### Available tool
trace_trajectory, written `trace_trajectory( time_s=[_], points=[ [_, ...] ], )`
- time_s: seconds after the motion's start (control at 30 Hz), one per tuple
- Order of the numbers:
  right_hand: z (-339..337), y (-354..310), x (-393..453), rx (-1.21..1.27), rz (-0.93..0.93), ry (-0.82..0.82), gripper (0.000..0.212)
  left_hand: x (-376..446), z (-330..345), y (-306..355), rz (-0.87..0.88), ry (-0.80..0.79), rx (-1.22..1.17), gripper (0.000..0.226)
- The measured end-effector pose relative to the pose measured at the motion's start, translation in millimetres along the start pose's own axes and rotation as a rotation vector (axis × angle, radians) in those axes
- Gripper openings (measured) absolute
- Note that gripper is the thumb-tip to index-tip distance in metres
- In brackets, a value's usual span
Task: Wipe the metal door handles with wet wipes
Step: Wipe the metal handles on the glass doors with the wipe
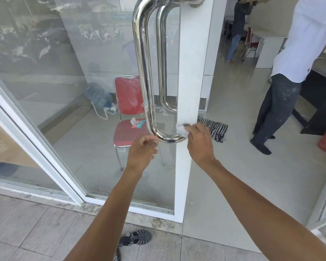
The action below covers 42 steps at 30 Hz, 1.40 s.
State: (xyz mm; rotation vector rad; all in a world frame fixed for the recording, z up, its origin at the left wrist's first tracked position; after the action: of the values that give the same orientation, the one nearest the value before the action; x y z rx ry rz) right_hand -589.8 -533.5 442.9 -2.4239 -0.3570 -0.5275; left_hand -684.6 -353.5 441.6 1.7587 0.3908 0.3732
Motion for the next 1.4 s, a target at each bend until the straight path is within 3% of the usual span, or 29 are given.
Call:
trace_trajectory(
  time_s=[0.17, 0.33, 0.5, 0.63, 0.73, 0.83, 1.03, 1.2, 1.4],
  points=[
    [8.5, -25.0, -14.0, -0.121, -0.121, 0.045, 0.04, 1.4, -2.1, -1.8, -0.01, 0.011, 0.011, 0.017],
    [19.9, -52.9, -18.0, -0.133, -0.286, -0.043, 0.016, 0.8, 8.4, -4.7, -0.038, -0.02, 0.0, 0.016],
    [8.5, -17.5, 14.6, -0.203, -0.109, -0.134, 0.022, 3.0, 8.7, -2.3, -0.035, -0.009, -0.009, 0.011],
    [13.3, -25.7, 12.4, -0.292, -0.119, -0.207, 0.036, 3.4, 7.6, -3.2, -0.046, 0.018, -0.034, 0.013],
    [21.5, -47.2, -4.5, -0.246, -0.156, -0.21, 0.039, 3.0, 6.4, -2.9, -0.048, 0.026, -0.04, 0.014],
    [30.4, -66.8, -21.1, -0.218, -0.225, -0.14, 0.023, 4.9, 0.8, -4.1, -0.051, 0.032, -0.029, 0.015],
    [29.5, -81.0, -10.0, -0.127, -0.187, -0.106, 0.022, 9.3, -15.8, 4.6, -0.022, 0.053, -0.027, 0.016],
    [23.5, -92.2, 11.5, 0.038, -0.053, -0.206, 0.034, 16.0, -24.9, 12.3, -0.007, 0.07, -0.046, 0.018],
    [-3.4, -103.0, 30.8, 0.314, 0.114, -0.12, 0.035, 22.3, -26.1, 20.2, 0.008, 0.074, -0.064, 0.021]
  ],
)
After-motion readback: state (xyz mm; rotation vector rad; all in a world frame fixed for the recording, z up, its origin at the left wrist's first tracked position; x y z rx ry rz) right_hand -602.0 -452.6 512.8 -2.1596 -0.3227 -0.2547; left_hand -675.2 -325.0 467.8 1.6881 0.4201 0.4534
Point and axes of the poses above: each hand's wrist, its own x-axis towards the middle knuckle, its own z-axis out of the palm, y = z × x, the point moved 7 cm from there along x, towards the middle knuckle, and after that the axes turned 7 degrees about z, right-handed, at the moved point
